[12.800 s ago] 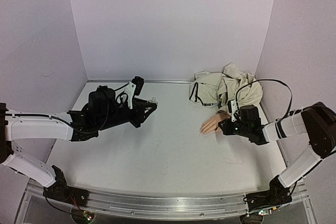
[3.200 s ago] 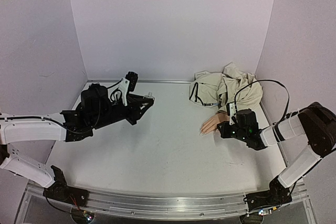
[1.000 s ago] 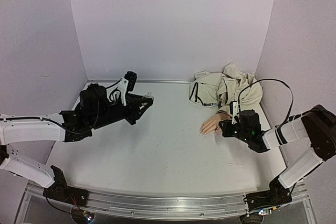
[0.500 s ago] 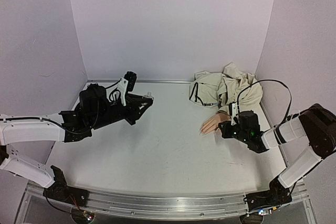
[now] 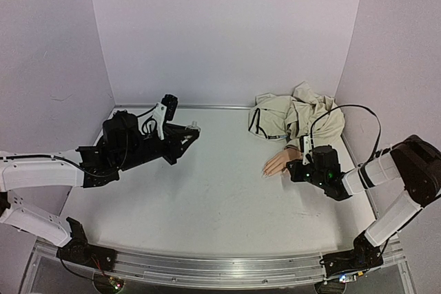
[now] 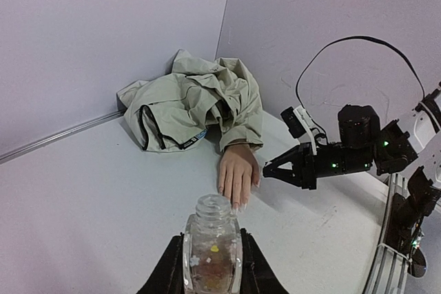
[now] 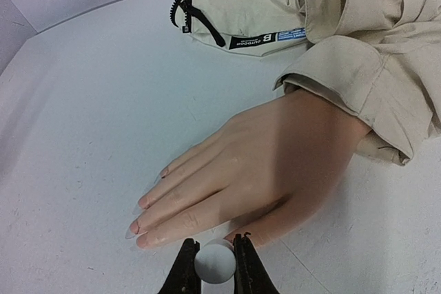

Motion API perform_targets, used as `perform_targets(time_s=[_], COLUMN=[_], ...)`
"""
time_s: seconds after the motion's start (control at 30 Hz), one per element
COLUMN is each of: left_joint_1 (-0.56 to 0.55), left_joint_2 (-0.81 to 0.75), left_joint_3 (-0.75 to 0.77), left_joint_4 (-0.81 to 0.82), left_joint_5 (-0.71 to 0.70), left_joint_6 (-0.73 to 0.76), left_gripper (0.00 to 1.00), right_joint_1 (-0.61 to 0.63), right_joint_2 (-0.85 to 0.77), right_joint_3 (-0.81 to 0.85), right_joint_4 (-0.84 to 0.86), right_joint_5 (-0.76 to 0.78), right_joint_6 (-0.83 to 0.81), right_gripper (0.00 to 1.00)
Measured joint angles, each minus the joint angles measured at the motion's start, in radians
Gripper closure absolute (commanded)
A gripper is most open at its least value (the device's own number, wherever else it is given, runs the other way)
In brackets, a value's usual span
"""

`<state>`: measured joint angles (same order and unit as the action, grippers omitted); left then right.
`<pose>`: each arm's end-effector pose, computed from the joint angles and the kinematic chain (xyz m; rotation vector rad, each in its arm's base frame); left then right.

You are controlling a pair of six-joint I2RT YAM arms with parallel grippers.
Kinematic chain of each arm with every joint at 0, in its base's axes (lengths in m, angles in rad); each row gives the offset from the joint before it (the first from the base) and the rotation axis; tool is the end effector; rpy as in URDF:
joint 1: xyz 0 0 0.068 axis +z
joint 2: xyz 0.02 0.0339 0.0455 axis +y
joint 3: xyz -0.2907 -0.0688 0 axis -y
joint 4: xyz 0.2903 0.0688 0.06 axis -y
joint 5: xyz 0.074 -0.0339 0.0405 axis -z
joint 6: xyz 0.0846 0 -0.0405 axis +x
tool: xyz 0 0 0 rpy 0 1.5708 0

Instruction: Paint the nails

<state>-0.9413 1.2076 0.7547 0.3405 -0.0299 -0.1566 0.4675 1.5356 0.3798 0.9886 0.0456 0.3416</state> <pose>0.2149 -0.2908 0.2944 0.6465 1.6233 -0.7922 0.3035 0.1489 0.1362 -0.0773 1.7685 0.5518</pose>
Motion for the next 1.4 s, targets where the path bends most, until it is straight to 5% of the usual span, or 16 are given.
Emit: perform_targets(time_s=[1.4], left_joint_1=[0.0], left_joint_2=[-0.02], left_joint_3=[-0.016], left_joint_4=[0.0], left_joint_5=[0.0], left_joint_6=[0.0], left_gripper=[1.0], right_joint_1=[0.0], right_joint_2=[0.032], right_joint_3=[0.018], right_joint_4=[0.0], right_joint_5=[-0.091], right_joint_6=[-0.001], right_gripper=[1.0])
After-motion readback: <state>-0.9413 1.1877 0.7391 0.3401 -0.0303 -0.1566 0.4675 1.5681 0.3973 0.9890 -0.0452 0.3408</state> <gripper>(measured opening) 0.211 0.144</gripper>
